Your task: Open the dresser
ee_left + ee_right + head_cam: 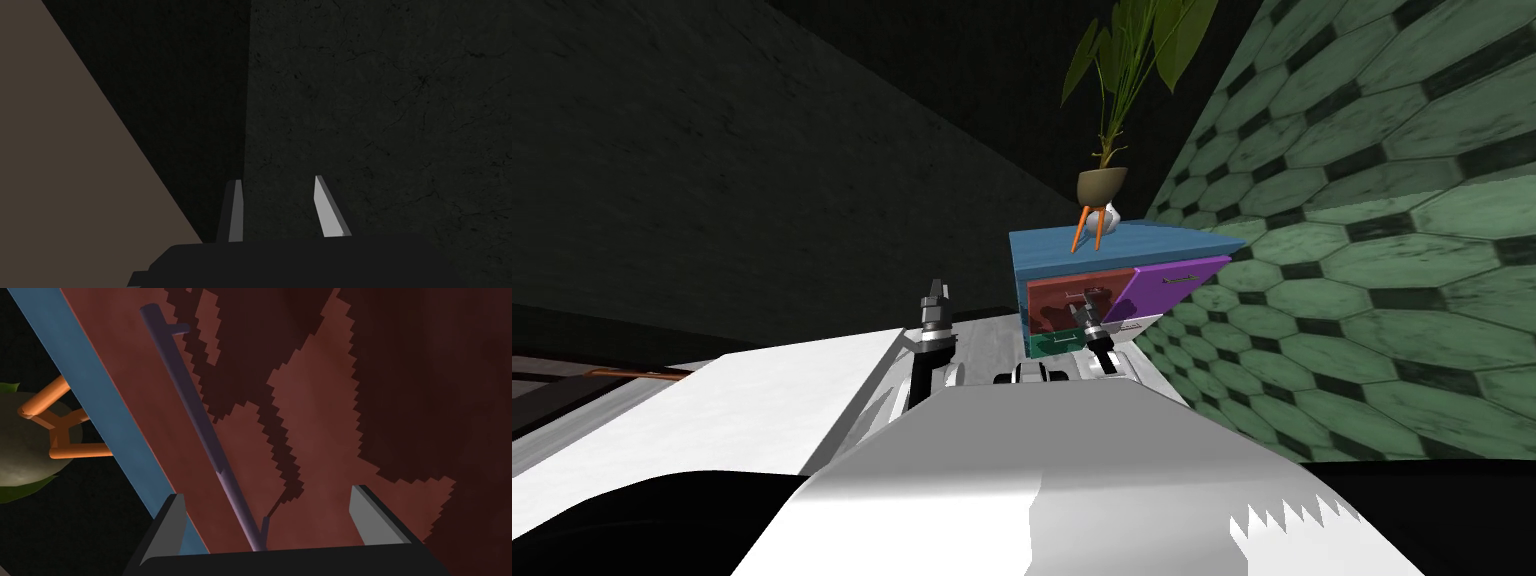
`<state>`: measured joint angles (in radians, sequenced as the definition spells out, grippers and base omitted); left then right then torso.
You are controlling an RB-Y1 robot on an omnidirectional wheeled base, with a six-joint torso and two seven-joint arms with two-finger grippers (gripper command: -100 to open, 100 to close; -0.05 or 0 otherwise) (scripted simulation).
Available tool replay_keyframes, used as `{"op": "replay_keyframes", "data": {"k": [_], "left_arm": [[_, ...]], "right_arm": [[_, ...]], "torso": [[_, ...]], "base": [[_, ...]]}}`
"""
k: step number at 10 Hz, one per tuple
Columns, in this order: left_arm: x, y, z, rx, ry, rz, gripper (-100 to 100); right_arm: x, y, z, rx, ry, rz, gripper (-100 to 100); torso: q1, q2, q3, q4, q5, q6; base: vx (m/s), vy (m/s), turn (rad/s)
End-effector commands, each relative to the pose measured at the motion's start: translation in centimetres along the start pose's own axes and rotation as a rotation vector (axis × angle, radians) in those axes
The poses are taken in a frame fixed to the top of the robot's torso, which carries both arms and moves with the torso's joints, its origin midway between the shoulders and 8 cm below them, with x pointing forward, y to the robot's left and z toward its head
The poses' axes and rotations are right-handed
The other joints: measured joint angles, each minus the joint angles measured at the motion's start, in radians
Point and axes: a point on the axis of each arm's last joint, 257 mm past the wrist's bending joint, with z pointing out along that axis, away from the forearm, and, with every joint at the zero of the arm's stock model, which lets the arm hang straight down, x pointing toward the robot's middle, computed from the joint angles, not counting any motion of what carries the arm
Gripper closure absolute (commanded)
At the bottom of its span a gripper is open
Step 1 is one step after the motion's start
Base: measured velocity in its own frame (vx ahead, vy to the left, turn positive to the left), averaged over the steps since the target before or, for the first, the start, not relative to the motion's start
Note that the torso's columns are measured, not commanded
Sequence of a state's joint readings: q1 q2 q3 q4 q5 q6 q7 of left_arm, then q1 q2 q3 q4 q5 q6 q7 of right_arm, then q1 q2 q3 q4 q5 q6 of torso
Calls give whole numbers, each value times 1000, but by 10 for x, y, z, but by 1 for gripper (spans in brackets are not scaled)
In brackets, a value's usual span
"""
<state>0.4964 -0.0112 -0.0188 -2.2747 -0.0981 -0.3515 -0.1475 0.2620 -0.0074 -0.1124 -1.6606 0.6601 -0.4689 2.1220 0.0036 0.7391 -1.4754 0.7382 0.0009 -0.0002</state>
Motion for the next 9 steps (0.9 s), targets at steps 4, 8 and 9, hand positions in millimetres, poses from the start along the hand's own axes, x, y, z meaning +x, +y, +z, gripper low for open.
{"op": "replay_keyframes", "data": {"k": [4,8,9], "left_arm": [[0,0,0,0,0,0,0],[0,0,0,0,0,1,0],[0,0,0,0,0,1,0]], "right_arm": [[20,-10,2,6,20,-4,100],[-26,8,-3,-3,-22,7,100],[-16,6,-5,-3,-11,7,100]], "torso": [[-7,-1,-1,0,-2,1],[-3,-4,-3,-2,-1,0],[-2,-2,-1,-1,-1,0]], "base": [[-9,51,19],[7,-102,-116],[7,-43,-24]]}}
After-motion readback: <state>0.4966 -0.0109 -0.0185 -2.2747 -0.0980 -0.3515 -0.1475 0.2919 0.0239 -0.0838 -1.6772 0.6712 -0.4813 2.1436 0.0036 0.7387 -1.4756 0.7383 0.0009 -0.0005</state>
